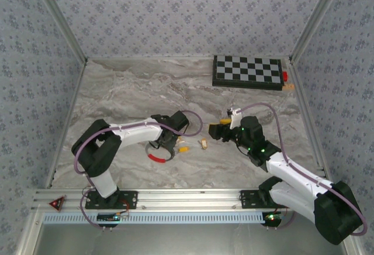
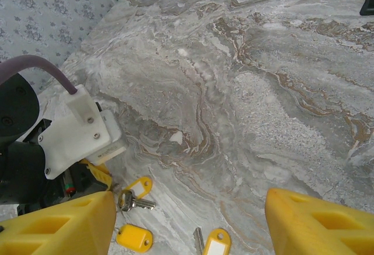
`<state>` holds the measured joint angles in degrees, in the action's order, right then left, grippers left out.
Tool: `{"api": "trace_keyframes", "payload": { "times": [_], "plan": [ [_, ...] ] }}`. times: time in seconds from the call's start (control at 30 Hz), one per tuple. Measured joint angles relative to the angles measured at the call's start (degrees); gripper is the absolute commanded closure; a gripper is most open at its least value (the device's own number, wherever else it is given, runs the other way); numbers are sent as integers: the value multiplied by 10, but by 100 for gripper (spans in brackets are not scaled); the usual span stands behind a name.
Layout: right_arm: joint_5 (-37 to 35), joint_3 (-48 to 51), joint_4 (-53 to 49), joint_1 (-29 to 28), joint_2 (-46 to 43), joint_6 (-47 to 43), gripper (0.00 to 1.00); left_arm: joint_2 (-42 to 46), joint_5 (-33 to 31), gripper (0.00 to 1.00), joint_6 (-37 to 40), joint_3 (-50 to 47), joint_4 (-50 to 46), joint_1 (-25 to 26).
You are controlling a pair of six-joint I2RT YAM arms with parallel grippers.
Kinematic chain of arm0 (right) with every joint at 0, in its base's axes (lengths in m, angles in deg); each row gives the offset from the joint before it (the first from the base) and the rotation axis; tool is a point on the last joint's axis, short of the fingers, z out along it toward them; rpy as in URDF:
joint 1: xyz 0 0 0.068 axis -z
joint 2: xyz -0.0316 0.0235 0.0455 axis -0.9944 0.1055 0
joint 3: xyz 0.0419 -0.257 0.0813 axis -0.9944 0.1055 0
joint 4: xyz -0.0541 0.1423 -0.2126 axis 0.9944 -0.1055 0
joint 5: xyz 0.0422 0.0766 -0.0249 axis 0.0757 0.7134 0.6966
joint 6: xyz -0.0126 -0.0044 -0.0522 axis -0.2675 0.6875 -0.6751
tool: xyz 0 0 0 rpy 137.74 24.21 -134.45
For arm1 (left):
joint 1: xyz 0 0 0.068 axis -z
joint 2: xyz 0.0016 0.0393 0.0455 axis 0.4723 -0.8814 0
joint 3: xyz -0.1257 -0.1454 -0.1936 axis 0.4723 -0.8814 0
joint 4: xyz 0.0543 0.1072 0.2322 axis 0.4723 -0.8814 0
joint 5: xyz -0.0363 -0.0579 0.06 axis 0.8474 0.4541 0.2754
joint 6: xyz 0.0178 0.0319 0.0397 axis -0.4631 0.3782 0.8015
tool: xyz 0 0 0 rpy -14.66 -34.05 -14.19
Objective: Put the keys on the keyring
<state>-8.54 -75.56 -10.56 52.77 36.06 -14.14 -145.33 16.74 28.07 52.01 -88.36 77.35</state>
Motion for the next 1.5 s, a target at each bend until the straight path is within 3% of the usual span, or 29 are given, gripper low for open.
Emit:
{"api": "trace_keyframes", "payload": {
  "times": [0.33,0.73,1.03,1.5],
  "plan": [
    [-2,0,0,-1,0,-2,31,16,-29,100,0,3,-7,5],
    [3,-25,1,-9,-8,-13,33,166,-72,100,76,51,65,15],
    [17,-94,-1,-24,-14,-32,42,232,52,100,120,50,123,-17],
    [127,-156,13,-31,66,-28,50,357,284,100,119,-9,203,-69]
  ]
}}
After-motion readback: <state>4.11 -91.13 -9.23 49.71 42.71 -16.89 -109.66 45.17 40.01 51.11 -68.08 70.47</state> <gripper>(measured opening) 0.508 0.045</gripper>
